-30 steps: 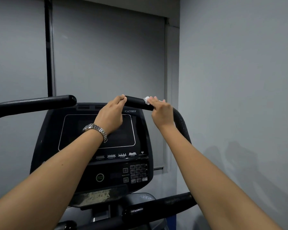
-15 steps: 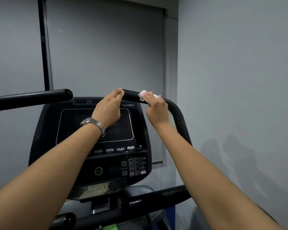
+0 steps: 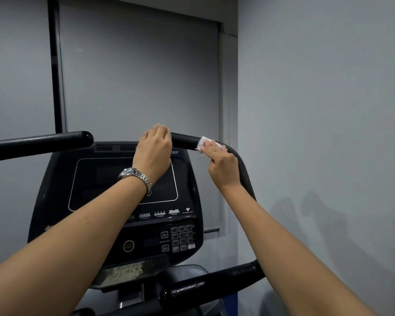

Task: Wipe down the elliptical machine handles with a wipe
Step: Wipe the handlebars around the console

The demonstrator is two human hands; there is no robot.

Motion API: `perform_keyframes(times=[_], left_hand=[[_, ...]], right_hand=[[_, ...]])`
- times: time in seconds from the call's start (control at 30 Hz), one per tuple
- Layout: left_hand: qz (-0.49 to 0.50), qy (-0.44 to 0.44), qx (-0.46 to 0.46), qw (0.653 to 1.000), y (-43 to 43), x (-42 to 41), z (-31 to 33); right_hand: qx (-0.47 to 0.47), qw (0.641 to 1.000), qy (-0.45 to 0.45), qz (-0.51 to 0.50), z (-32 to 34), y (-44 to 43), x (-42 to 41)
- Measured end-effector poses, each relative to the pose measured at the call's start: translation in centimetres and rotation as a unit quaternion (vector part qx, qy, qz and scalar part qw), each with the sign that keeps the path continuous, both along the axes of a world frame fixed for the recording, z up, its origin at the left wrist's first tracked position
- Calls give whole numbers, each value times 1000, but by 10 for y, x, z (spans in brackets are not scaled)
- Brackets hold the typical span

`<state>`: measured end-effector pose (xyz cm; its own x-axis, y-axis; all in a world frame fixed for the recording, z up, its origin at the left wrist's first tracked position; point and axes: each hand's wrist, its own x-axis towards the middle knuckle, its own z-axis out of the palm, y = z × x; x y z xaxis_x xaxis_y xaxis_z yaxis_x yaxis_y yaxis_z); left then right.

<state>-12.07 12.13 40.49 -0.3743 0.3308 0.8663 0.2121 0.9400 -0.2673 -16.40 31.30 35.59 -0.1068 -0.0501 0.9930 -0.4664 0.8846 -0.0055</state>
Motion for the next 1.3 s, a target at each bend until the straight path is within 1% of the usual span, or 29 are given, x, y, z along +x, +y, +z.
perform_keyframes(times=[0.07,0.13,0.2,0.27,0.33,0.37,0.43,0.53,0.63,0.73,0.8,0.9,1.0,1.1,1.2,1.3], left_hand=[[-24,6,-30,999,5,-3,3],[-41,-1,-68,997,10,-7,4],[-44,-11,-99,994,15,-9,2],[-38,-21,-117,992,18,-9,-1],[-37,-18,-114,993,18,-10,-5],[-38,-17,-110,993,19,-10,-6],[-40,-19,-100,994,20,-10,-7],[-41,-25,-83,995,24,-9,-8],[-41,-33,-73,996,26,-8,-10],[-45,-35,-69,996,27,-7,-10],[-41,-38,-70,996,28,-7,-10],[-32,-42,-70,996,29,-8,-10],[-31,-43,-67,996,29,-9,-10],[-36,-49,-65,996,30,-8,-8],[-35,-55,-60,996,31,-5,-7],[-37,-59,-51,996,33,-1,-7]], right_hand=[[-35,999,2,-2,8,11,-1],[-52,998,-25,-2,21,10,1],[-37,999,-35,-10,25,5,5],[1,999,-25,-29,17,9,4],[41,998,-8,-40,3,28,-1],[44,998,4,-38,1,38,-1],[17,999,23,-27,5,53,1],[0,999,5,-31,16,47,6],[53,998,-17,-38,5,47,5],[101,994,-4,-31,-11,76,4],[92,995,-4,-28,-8,88,6],[80,996,8,-29,5,78,5],[115,993,10,-40,3,64,6],[150,988,-13,-32,-5,84,6],[147,988,-27,-35,6,97,11],[149,987,-15,-51,18,78,13]])
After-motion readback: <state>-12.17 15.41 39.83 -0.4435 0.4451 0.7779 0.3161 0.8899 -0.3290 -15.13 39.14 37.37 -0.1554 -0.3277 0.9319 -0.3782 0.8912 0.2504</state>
